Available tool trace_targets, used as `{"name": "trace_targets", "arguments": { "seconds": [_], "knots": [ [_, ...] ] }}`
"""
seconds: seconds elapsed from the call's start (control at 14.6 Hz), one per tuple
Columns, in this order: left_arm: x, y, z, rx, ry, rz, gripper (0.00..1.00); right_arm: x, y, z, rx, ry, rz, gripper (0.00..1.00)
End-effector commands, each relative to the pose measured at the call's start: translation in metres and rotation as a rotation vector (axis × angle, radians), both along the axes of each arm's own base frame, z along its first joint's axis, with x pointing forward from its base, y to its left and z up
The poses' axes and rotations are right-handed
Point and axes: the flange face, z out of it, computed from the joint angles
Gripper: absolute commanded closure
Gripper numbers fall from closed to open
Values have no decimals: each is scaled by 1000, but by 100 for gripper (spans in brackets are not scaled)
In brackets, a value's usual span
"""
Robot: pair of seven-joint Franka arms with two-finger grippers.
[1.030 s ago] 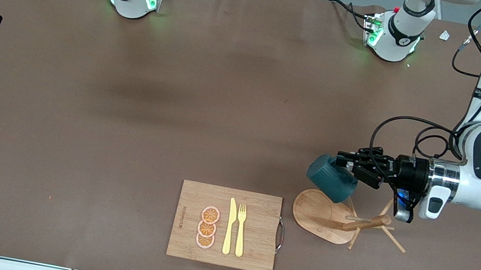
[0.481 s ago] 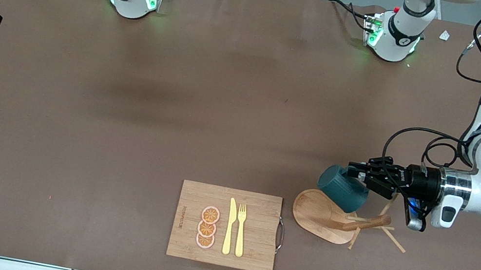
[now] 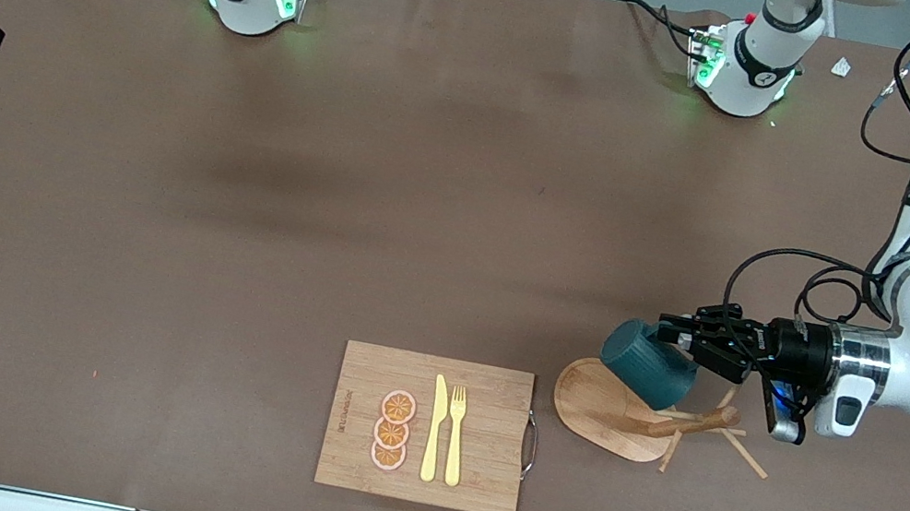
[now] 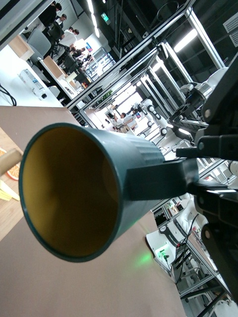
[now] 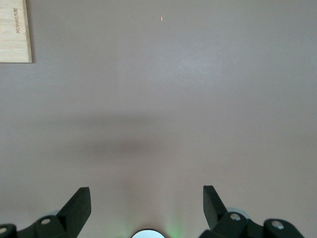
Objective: Pass cup and hang on rack
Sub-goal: 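Lower the mug handle onto a rack peg with the left gripper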
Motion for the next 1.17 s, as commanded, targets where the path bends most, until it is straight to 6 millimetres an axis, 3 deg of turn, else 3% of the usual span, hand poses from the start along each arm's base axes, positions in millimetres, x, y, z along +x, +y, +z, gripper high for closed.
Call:
{"name": "trace_targets", "arguments": {
  "seconds": [0.0, 1.1],
  "knots": [
    [5, -1, 5, -52, -30, -2, 100, -5, 0, 3, 0, -2, 10, 0],
    [16, 27, -16, -95, -99, 15, 100, -5, 0, 3, 0, 0, 10, 0]
  ]
}}
